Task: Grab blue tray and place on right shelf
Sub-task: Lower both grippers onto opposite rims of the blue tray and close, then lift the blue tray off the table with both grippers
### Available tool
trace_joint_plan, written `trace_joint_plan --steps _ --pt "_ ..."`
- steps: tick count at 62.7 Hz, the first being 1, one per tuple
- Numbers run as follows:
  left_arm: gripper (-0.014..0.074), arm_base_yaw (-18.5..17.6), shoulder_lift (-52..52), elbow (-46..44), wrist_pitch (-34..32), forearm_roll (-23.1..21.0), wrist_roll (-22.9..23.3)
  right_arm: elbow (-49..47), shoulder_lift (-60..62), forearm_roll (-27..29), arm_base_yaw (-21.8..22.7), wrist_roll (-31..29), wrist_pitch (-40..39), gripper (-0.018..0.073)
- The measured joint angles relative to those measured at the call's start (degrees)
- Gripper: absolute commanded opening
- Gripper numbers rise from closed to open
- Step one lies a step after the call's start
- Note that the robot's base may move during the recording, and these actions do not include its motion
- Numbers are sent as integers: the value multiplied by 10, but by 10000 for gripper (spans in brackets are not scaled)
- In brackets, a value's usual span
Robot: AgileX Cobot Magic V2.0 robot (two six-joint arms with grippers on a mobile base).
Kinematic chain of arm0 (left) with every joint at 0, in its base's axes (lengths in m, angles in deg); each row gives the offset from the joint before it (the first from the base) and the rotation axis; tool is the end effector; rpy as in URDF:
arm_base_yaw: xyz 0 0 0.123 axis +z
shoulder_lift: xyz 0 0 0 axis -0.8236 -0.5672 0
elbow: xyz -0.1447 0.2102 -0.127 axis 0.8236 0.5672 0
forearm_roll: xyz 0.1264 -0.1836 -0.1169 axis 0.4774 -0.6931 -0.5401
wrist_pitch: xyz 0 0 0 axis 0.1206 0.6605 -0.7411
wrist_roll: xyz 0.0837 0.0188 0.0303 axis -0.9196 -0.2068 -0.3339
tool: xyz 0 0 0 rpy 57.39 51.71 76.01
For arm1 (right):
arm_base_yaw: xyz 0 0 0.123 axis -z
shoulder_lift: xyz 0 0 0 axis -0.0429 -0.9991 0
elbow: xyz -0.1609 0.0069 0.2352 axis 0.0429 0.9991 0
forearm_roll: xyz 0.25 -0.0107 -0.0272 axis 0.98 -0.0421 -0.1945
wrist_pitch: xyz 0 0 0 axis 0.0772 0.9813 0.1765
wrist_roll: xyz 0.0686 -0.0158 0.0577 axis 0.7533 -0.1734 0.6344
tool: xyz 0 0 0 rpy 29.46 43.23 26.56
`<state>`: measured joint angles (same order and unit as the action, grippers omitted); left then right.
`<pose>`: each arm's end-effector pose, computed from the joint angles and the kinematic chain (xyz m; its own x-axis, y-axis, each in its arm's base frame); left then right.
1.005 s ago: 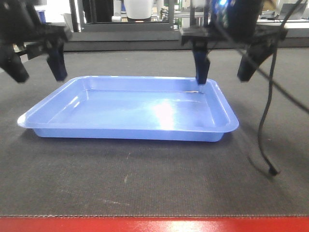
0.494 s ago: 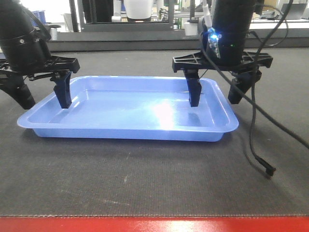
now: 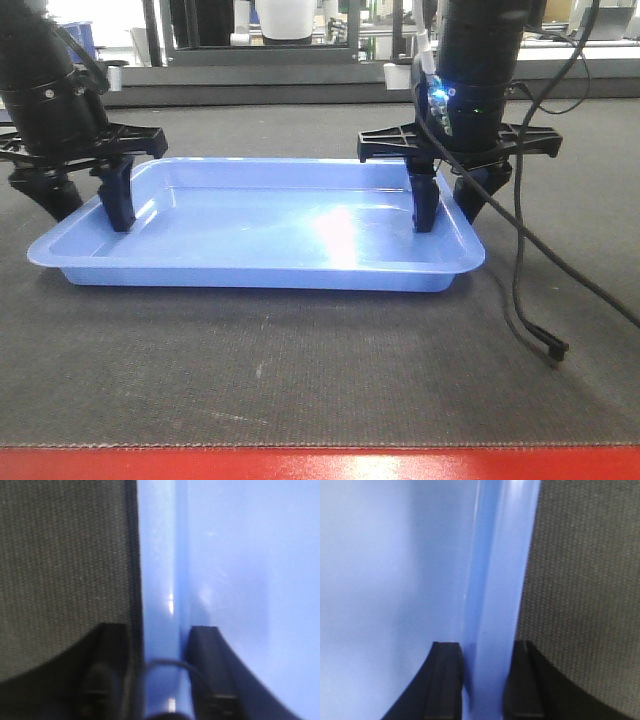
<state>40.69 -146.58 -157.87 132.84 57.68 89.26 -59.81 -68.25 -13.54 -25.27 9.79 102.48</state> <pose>0.3995 -0.1102 0.2127 -0.9378 0.1315 -0.3213 0.1674 0.9820 -0.0869 0.4002 0.1641 0.2103 -0.9462 0.0118 -0.3233 -0.0177 0.9959 0.0883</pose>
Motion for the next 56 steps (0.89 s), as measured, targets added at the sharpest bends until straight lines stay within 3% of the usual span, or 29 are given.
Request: trace_joint_plan --steps 2,20,34,45,56 --pt "-60 -1 0 -1 5 -1 0 0 0 1 0 0 0 57" --pt "-41 -1 -1 -63 80 -12 8 2 31 3 0 0 8 57" --pt "-41 -5 62 -85 128 -6 26 3 117 2 0 0 31 57" --pt "-41 -45 134 -90 166 40 57 3 192 0 -5 0 82 57" --pt "-41 -102 189 -90 201 78 102 6 253 -37 -23 3 151 57"
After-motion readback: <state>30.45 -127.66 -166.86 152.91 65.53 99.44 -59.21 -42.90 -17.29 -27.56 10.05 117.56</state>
